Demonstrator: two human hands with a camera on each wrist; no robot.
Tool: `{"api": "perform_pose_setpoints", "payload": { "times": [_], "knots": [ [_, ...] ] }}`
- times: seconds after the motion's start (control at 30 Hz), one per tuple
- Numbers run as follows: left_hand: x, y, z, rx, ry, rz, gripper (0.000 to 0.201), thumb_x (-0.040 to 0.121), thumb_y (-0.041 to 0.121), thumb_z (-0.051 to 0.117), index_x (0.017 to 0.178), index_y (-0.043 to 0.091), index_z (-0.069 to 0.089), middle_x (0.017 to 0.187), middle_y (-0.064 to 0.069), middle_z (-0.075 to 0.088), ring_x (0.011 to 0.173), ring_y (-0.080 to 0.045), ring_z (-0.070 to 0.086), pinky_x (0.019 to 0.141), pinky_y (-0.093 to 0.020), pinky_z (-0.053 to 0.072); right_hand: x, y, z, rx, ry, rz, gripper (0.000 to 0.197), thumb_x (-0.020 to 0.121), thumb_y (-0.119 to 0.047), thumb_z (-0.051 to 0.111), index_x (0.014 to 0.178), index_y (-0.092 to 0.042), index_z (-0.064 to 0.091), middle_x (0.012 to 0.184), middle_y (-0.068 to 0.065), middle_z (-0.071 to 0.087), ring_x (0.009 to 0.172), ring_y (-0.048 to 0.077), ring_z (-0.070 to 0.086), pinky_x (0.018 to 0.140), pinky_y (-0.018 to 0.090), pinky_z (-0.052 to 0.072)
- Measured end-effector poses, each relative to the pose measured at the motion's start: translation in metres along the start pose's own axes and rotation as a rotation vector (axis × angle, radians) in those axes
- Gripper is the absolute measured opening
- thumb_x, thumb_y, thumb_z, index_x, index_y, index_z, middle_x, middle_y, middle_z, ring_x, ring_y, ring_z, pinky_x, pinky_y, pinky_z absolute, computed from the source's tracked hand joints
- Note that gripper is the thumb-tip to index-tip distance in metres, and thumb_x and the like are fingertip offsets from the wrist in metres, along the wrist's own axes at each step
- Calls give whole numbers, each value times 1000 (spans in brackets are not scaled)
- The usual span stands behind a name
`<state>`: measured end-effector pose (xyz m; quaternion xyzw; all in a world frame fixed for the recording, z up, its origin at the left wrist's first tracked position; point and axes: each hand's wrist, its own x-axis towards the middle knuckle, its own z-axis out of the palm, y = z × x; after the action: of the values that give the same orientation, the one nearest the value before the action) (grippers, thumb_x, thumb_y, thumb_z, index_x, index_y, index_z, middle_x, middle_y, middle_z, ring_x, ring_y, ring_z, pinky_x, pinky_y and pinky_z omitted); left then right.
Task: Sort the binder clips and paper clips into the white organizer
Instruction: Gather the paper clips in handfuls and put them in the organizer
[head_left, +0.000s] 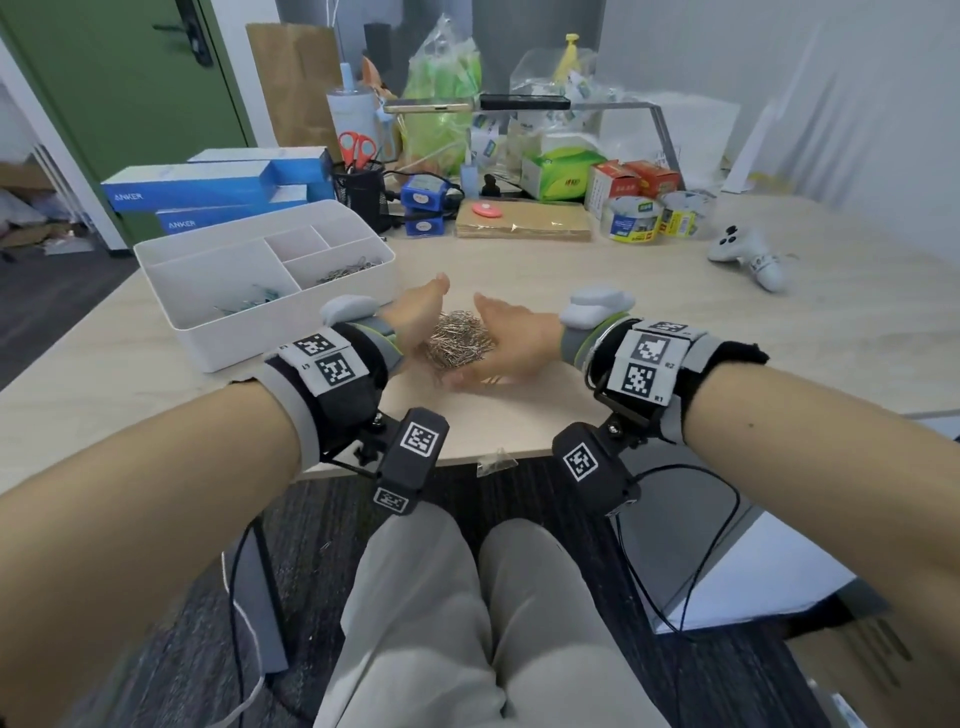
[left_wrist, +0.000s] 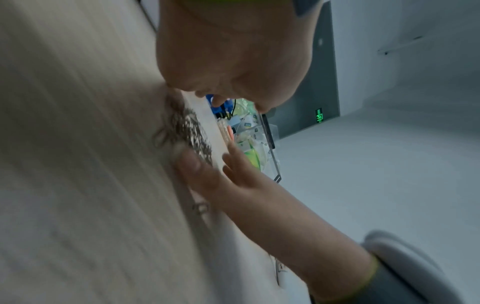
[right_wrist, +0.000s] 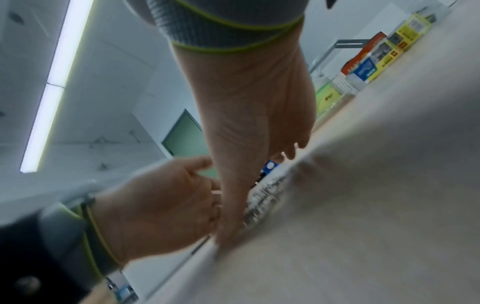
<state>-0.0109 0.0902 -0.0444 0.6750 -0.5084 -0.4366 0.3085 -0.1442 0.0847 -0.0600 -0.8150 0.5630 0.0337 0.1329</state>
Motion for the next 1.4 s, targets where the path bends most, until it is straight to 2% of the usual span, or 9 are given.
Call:
{"api": "perform_pose_setpoints", "payload": {
  "times": [0.17, 0.27, 0.4, 0.5, 0.63, 0.87, 1.1, 1.27, 1.4],
  "knots": [
    [4, -3, -33, 496, -38, -29, 9, 85, 1, 47, 87, 5, 55, 104, -23, 54, 87, -28, 50, 62, -28, 41, -12, 1, -23, 8, -24, 139, 86, 60, -60, 77, 116, -1, 49, 85, 7, 63, 71, 19, 63, 63, 27, 50],
    [10, -10, -40, 557, -92, -76, 15, 77, 1, 56, 90, 6, 51, 86, -12, 45, 75, -24, 43, 54, -23, 37, -11, -2, -19, 93, -117, 168, 63, 63, -47, 82, 100, -7, 51, 62, 2, 62, 48, 10, 62, 53, 20, 48],
    [11, -14, -40, 628, -209, -72, 77, 72, 19, 80, 137, 6, 40, 122, -8, 51, 98, -24, 49, 88, -38, 50, -3, -8, -17, 264, -117, 163, 48, 68, -34, 83, 89, -5, 50, 65, 5, 65, 42, 7, 61, 45, 16, 48],
    [11, -12, -30, 788, -226, -15, 104, 55, 41, 86, 139, 4, 37, 130, -12, 57, 82, -24, 54, 76, -34, 48, 3, -13, -16, 389, -99, 178, 52, 69, -23, 84, 101, 3, 52, 68, 10, 62, 43, 11, 62, 44, 19, 52],
    [7, -6, -23, 948, -105, 100, 65, 76, 44, 73, 128, 12, 48, 91, -6, 64, 72, -21, 54, 56, -23, 42, 7, -17, -17, 470, -54, 173, 70, 72, -18, 81, 127, 8, 45, 68, 8, 59, 51, 14, 60, 42, 19, 53],
    [25, -6, -28, 616, -256, 45, 30, 72, 24, 80, 84, 17, 53, 93, -11, 64, 71, -19, 55, 70, -31, 53, 15, -14, -23, 413, -41, 111, 88, 68, -23, 84, 141, -7, 37, 71, 3, 59, 58, 14, 62, 52, 22, 56],
    [21, 1, -24, 749, -233, 111, 68, 77, 23, 76, 136, 15, 43, 80, -4, 64, 42, -9, 49, 33, -10, 35, 30, -11, -19, 374, 17, 67, 73, 72, -25, 81, 134, -8, 46, 65, 3, 60, 30, 1, 55, 38, 14, 48],
    [26, 0, -17, 677, -179, 152, 43, 79, 16, 73, 119, 10, 58, 98, -12, 69, 57, -16, 53, 57, -23, 47, 33, -10, -18, 321, 119, 34, 44, 72, -21, 79, 112, -11, 65, 66, -2, 61, 32, -2, 54, 45, 12, 48],
    [29, 0, -20, 578, -172, 138, 17, 85, 12, 67, 101, 10, 63, 73, -4, 61, 47, -9, 56, 36, -10, 44, 35, -11, -19, 271, 160, 17, 32, 72, -18, 77, 102, -10, 70, 87, 4, 68, 49, 7, 55, 43, 12, 42]
  ]
}}
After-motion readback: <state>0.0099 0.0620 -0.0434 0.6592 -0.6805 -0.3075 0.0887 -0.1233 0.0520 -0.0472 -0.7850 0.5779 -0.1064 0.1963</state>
